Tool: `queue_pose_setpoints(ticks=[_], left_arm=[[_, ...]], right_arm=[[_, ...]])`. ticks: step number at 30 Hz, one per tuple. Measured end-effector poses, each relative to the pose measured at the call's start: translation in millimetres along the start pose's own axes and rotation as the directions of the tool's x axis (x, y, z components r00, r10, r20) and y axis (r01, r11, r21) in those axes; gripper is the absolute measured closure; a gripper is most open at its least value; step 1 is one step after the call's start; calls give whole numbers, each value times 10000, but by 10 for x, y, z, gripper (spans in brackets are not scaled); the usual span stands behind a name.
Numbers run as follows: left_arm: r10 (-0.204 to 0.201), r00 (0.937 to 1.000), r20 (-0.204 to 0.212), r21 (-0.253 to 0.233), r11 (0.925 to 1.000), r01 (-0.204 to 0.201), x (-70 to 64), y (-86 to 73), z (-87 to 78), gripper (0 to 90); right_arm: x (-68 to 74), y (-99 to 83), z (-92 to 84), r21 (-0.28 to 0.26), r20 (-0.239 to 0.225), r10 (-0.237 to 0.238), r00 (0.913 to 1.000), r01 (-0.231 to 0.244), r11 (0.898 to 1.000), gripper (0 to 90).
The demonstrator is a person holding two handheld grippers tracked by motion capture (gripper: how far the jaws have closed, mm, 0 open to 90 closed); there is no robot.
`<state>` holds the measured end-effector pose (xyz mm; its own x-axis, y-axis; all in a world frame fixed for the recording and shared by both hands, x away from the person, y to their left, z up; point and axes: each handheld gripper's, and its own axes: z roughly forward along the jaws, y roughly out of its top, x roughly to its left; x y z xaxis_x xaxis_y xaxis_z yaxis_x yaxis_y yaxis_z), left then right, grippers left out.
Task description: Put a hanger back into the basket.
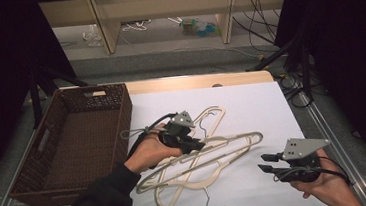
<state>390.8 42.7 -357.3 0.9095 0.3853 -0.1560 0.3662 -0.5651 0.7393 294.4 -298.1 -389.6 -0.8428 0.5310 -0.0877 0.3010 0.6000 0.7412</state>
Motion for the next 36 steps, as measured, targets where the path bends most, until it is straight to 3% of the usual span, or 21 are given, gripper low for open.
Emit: queue_pose_setpoints(ticks=[2, 3, 4, 9, 10, 11, 12, 13, 16, 17, 20, 23, 24, 27, 28, 30, 31, 34, 35, 36], left_arm=[[-209, 9998, -11, -164, 9996, 209, 28, 21, -45, 854], [-588, 9983, -52, -469, 9972, 585, 77, 50, -143, 854], [-588, 9983, -52, -469, 9972, 585, 77, 50, -143, 854], [-1365, 9906, -62, -1458, 9802, 1341, 196, 68, -539, 854], [-1365, 9906, -62, -1458, 9802, 1341, 196, 68, -539, 854], [-1633, 9866, -12, -1691, 9724, 1607, 213, 45, -652, 854], [-1633, 9866, -12, -1691, 9724, 1607, 213, 45, -652, 854], [-1788, 9836, 235, -1976, 9636, 1799, 241, 13, -784, 854], [-2048, 9780, 407, -2415, 9477, 2085, 253, -17, -1001, 854], [-2048, 9780, 407, -2415, 9477, 2085, 253, -17, -1001, 854], [-2183, 9741, 587, -2651, 9374, 2260, 246, -53, -1272, 854], [-2231, 9733, 546, -2744, 9338, 2295, 246, -79, -1410, 854], [-2372, 9699, 557, -2901, 9256, 2431, 271, -117, -1536, 854], [-2500, 9676, 360, -2944, 9226, 2494, 306, -164, -1661, 854], [-2694, 9628, 229, -3121, 9130, 2629, 382, -235, -1789, 854], [-2905, 9568, 93, -3302, 9023, 2771, 450, -298, -1891, 854], [-2905, 9568, 93, -3302, 9023, 2771, 450, -298, -1891, 854], [-3402, 9400, -263, -3658, 8784, 3077, 602, -448, -2122, 854], [-3489, 9364, -374, -3731, 8742, 3109, 642, -488, -2175, 854], [-3676, 9290, -422, -3846, 8642, 3244, 677, -529, -2226, 854]], right_arm=[[30, -33, 4, 55, -92, 128, 9999, -127, 9999, 667], [40, -49, 12, 17, -149, 164, 9998, -164, 9999, 659], [40, -49, 12, 17, -149, 164, 9998, -164, 9999, 659], [102, -130, 87, -40, -379, 534, 9979, -535, 9986, 562], [102, -130, 87, -40, -379, 534, 9979, -535, 9986, 562], [122, -161, 126, -115, -476, 750, 9960, -756, 9971, 516], [122, -161, 126, -115, -476, 750, 9960, -756, 9971, 516], [139, -182, 158, -123, -570, 970, 9936, -979, 9951, 484], [143, -204, 199, -114, -548, 1036, 9931, -1043, 9945, 463], [148, -206, 211, -68, -616, 1077, 9923, -1083, 9941, 462], [163, -206, 237, 3, -657, 1125, 9915, -1127, 9936, 460], [162, -206, 247, -5, -657, 1010, 9927, -1012, 9949, 461], [165, -210, 251, 57, -658, 1051, 9923, -1050, 9945, 461], [164, -223, 264, 73, -653, 1067, 9921, -1065, 9943, 461], [165, -228, 268, 76, -666, 1073, 9920, -1070, 9942, 462], [167, -233, 269, 107, -682, 1094, 9917, -1089, 9940, 461], [167, -233, 269, 107, -682, 1094, 9917, -1089, 9940, 461], [168, -240, 274, 156, -669, 1143, 9912, -1135, 9934, 452], [167, -242, 278, 146, -647, 1134, 9914, -1126, 9935, 449], [168, -245, 283, 111, -640, 1148, 9913, -1143, 9934, 447]])
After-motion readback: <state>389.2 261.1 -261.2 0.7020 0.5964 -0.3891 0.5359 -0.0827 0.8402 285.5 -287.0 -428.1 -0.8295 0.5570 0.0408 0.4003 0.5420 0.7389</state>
